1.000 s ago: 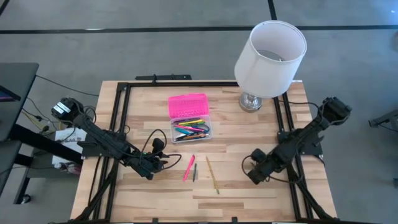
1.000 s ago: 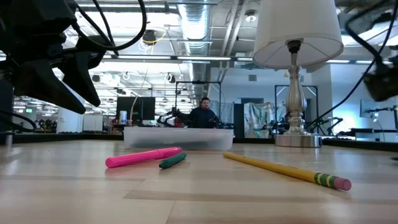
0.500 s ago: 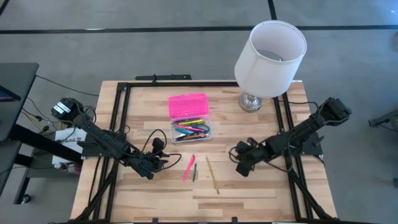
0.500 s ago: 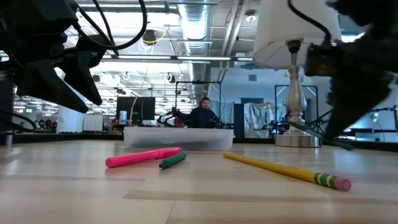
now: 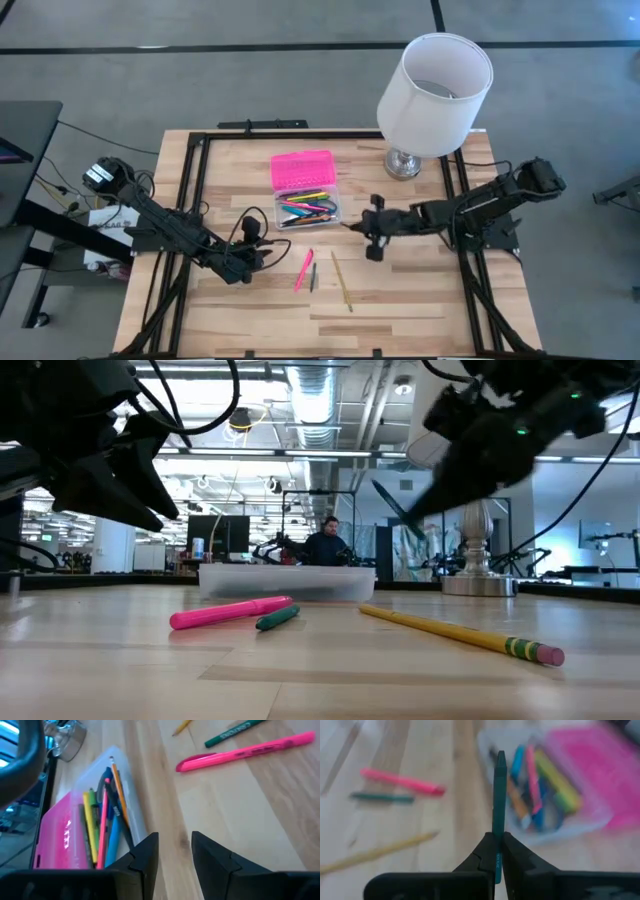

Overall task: Pick & place school supplies into a supply box
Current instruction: Put the right green crayon into the pink supply box

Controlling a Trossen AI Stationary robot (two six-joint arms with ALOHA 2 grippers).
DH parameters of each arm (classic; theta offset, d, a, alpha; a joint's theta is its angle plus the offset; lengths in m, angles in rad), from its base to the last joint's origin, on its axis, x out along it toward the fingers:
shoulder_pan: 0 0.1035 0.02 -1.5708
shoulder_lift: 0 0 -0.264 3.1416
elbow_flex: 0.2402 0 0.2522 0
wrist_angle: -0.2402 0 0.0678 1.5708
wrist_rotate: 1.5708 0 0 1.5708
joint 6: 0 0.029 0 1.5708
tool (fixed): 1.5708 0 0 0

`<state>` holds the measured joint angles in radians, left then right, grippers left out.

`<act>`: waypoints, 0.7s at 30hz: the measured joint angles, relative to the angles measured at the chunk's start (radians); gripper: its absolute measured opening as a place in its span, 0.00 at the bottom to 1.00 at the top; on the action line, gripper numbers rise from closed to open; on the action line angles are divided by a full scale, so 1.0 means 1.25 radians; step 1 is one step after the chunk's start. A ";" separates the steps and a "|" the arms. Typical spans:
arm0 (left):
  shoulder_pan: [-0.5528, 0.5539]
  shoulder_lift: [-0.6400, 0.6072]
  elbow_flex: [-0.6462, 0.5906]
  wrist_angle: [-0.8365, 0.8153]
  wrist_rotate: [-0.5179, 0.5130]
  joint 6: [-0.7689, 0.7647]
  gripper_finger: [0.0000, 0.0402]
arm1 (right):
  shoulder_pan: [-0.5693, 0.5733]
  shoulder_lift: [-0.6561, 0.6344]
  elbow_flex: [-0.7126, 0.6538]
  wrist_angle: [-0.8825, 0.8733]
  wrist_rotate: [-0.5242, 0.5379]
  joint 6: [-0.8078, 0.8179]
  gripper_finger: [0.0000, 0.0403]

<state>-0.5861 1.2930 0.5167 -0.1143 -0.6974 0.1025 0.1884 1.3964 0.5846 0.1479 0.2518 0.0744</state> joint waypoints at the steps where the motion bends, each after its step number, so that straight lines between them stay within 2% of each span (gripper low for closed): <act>1: 0.000 0.000 0.000 0.000 -0.003 -0.004 0.28 | -0.015 0.000 0.000 0.026 0.004 -0.029 0.00; 4: 0.000 0.000 0.000 0.000 -0.006 -0.013 0.28 | -0.066 0.000 0.002 0.091 0.007 -0.095 0.00; 8: 0.000 0.000 0.000 0.000 -0.008 -0.029 0.28 | -0.125 0.045 0.044 0.108 -0.003 -0.143 0.00; 13: 0.000 0.000 0.000 -0.002 -0.007 -0.055 0.28 | -0.158 0.185 0.155 0.108 -0.038 -0.206 0.00; 21: 0.000 0.000 0.000 -0.008 0.004 -0.077 0.28 | -0.193 0.333 0.328 -0.026 -0.041 -0.234 0.02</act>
<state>-0.5861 1.2930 0.5167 -0.1248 -0.6930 0.0067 -0.0532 1.8126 0.9948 0.1158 0.2005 -0.2184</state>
